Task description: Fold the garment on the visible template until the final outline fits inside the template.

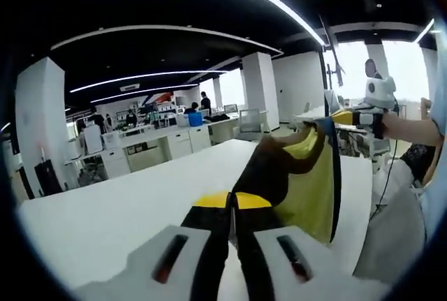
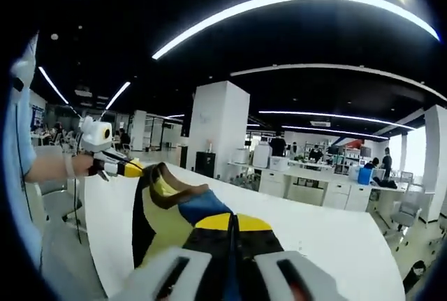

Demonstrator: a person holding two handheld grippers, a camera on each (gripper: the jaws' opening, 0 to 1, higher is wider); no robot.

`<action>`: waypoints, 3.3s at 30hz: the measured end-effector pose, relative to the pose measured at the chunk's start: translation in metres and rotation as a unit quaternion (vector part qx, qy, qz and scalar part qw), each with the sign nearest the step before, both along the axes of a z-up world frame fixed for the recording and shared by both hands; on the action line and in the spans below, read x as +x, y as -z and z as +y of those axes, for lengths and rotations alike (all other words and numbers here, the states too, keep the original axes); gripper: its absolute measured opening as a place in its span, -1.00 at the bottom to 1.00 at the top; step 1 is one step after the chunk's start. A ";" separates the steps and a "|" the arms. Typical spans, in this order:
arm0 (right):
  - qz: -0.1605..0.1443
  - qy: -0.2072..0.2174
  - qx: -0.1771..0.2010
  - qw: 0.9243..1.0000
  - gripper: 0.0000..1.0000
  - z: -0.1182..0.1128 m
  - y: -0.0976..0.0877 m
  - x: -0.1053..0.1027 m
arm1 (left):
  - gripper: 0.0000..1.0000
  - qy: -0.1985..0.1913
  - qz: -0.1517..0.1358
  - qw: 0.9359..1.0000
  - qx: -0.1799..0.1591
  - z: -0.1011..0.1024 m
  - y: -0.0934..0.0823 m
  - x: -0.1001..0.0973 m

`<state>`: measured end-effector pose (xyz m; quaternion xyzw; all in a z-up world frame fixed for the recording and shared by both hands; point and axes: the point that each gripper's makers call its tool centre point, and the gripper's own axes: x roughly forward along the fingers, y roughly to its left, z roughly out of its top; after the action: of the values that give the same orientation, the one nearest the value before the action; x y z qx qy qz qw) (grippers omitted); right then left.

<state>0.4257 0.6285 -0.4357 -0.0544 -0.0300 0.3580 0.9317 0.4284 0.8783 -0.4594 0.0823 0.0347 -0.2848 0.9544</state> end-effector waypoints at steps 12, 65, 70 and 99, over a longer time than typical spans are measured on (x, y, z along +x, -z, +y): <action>0.024 0.008 -0.026 0.999 -1.00 0.007 0.030 0.048 | -1.00 -0.006 0.050 0.999 0.000 0.012 0.034 0.049; 0.269 0.038 -0.154 0.950 -1.00 0.014 0.321 0.262 | -1.00 -0.066 0.265 0.961 0.043 0.011 0.297 0.244; 0.282 0.039 -0.112 0.952 -0.92 0.018 0.315 0.259 | -1.00 -0.057 0.242 0.968 0.045 0.013 0.291 0.247; 0.275 0.005 -0.095 0.957 0.68 0.022 0.273 0.209 | 0.86 0.033 0.193 0.980 0.047 -0.012 0.234 0.208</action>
<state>0.6350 0.6504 -0.7092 -0.0421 0.2612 0.3555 0.8964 0.6363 0.8658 -0.6930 0.0716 0.2288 -0.3250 0.9148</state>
